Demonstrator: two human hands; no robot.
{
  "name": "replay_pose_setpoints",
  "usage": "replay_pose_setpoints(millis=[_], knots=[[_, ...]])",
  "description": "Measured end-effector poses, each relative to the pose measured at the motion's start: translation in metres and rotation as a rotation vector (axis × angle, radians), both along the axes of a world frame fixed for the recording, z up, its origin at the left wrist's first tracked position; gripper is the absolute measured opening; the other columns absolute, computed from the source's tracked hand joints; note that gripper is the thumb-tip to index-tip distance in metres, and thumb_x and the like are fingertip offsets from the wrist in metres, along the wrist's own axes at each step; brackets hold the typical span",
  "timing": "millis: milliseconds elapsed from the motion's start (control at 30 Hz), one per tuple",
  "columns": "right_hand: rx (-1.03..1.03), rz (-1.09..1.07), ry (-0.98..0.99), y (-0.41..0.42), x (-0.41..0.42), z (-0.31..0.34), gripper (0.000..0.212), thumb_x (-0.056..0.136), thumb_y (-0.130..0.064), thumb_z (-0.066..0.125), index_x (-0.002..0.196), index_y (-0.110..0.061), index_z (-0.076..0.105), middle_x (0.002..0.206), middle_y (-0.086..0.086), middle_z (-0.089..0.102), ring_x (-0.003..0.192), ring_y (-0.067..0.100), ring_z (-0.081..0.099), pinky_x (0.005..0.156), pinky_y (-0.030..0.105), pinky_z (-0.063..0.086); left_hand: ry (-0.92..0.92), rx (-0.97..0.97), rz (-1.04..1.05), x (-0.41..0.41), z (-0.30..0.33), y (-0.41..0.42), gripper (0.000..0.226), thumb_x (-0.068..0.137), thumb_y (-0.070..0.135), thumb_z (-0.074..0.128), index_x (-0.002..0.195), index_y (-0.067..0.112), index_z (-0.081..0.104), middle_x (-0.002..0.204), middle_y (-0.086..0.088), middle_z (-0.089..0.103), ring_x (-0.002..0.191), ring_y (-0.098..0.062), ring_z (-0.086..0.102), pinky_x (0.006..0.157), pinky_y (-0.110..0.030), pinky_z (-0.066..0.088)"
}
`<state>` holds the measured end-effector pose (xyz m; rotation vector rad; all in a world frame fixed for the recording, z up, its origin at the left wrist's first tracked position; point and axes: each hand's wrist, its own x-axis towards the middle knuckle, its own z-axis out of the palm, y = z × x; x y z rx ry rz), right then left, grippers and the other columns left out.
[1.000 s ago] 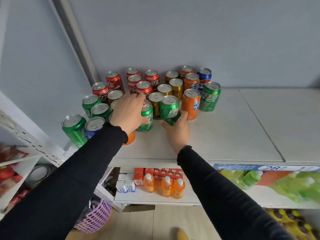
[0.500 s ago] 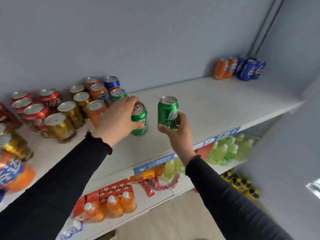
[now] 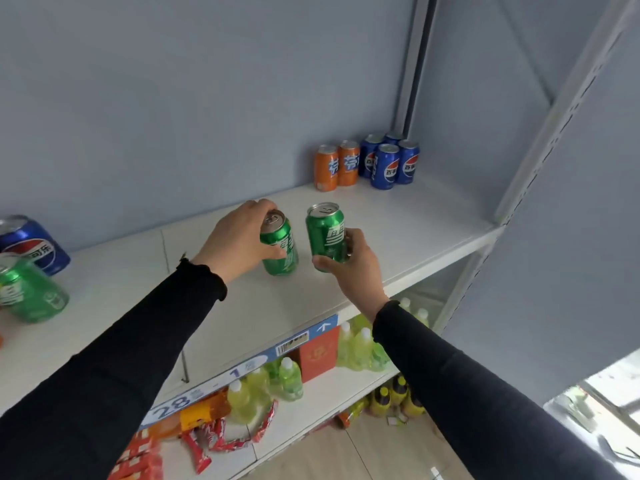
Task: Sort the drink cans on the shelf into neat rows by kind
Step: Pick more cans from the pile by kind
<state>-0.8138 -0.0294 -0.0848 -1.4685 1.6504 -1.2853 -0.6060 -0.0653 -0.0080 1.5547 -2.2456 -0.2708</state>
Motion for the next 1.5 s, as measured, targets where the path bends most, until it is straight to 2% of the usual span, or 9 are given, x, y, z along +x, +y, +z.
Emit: replay_pose_setpoints(millis=[233, 400, 500, 767, 1033, 1200, 1333, 1400, 1500], knots=[[0.033, 0.083, -0.021, -0.106, -0.009, -0.002, 0.06, 0.074, -0.033, 0.085, 0.121, -0.021, 0.05, 0.099, -0.012, 0.063, 0.082, 0.004, 0.06, 0.06, 0.014, 0.041, -0.087, 0.004, 0.032, -0.027, 0.002, -0.09, 0.068, 0.071, 0.033, 0.087, 0.127, 0.021, 0.051, 0.116, -0.004, 0.056, 0.102, -0.025, 0.058, 0.085, -0.039, 0.049], [0.026, 0.111, -0.116, -0.178, 0.009, -0.009, 0.064, 0.074, -0.023, 0.085, 0.126, -0.02, 0.049, 0.114, -0.003, 0.069, 0.098, 0.014, 0.065, 0.083, 0.03, 0.053, -0.087, 0.016, 0.076, -0.023, -0.003, -0.151, 0.067, 0.071, 0.028, 0.087, 0.127, 0.02, 0.052, 0.114, -0.006, 0.052, 0.1, -0.026, 0.057, 0.084, -0.036, 0.048], [0.038, 0.106, -0.139, -0.212, 0.017, -0.011, 0.056, 0.076, -0.022, 0.084, 0.116, -0.022, 0.046, 0.117, 0.0, 0.068, 0.102, 0.019, 0.066, 0.09, 0.038, 0.055, -0.092, 0.035, 0.1, -0.019, -0.008, -0.181, 0.064, 0.071, 0.028, 0.086, 0.125, 0.021, 0.053, 0.111, -0.004, 0.053, 0.098, -0.025, 0.057, 0.083, -0.035, 0.048], [0.033, 0.133, -0.089, -0.261, 0.018, -0.018, 0.058, 0.074, -0.019, 0.085, 0.119, -0.014, 0.049, 0.106, -0.004, 0.063, 0.096, 0.019, 0.062, 0.076, 0.03, 0.046, -0.073, 0.056, 0.125, -0.021, -0.013, -0.231, 0.064, 0.071, 0.025, 0.085, 0.126, 0.021, 0.053, 0.111, -0.003, 0.053, 0.1, -0.023, 0.056, 0.085, -0.036, 0.047], [0.014, 0.265, -0.023, -0.266, 0.001, -0.02, 0.057, 0.079, -0.023, 0.077, 0.129, -0.021, 0.049, 0.115, -0.005, 0.065, 0.103, 0.018, 0.063, 0.087, 0.033, 0.05, -0.07, 0.083, 0.157, -0.022, -0.014, -0.239, 0.08, 0.07, 0.029, 0.085, 0.138, 0.024, 0.044, 0.117, 0.005, 0.045, 0.103, -0.018, 0.054, 0.089, -0.033, 0.046], [0.043, 0.267, 0.054, -0.267, -0.003, -0.02, 0.052, 0.084, -0.021, 0.073, 0.13, -0.018, 0.049, 0.119, 0.002, 0.067, 0.105, 0.024, 0.064, 0.081, 0.031, 0.048, -0.122, 0.036, 0.232, -0.029, -0.016, -0.233, 0.061, 0.071, 0.026, 0.084, 0.122, 0.018, 0.05, 0.112, -0.002, 0.056, 0.101, -0.025, 0.059, 0.083, -0.036, 0.047], [0.037, 0.311, 0.021, -0.256, -0.009, -0.013, 0.048, 0.087, -0.02, 0.069, 0.132, -0.02, 0.05, 0.117, -0.002, 0.066, 0.102, 0.02, 0.063, 0.08, 0.025, 0.04, -0.106, 0.061, 0.304, -0.036, -0.016, -0.218, 0.08, 0.076, 0.028, 0.082, 0.144, 0.018, 0.041, 0.133, -0.006, 0.053, 0.119, -0.027, 0.055, 0.097, -0.037, 0.044], [-0.005, 0.332, 0.024, -0.244, -0.015, -0.011, 0.057, 0.088, -0.016, 0.068, 0.141, -0.02, 0.046, 0.126, -0.001, 0.063, 0.113, 0.021, 0.06, 0.085, 0.023, 0.04, -0.081, 0.046, 0.342, -0.037, -0.016, -0.201, 0.088, 0.079, 0.03, 0.081, 0.151, 0.018, 0.033, 0.139, -0.009, 0.049, 0.124, -0.029, 0.051, 0.101, -0.038, 0.041], [-0.133, 0.368, 0.135, -0.222, -0.017, -0.012, 0.065, 0.089, -0.014, 0.067, 0.149, -0.017, 0.04, 0.143, 0.002, 0.053, 0.13, 0.021, 0.047, 0.103, 0.03, 0.041, -0.062, -0.068, 0.394, -0.032, -0.017, -0.162, 0.079, 0.084, 0.033, 0.076, 0.15, 0.018, 0.035, 0.138, -0.009, 0.05, 0.122, -0.028, 0.05, 0.098, -0.038, 0.042]])
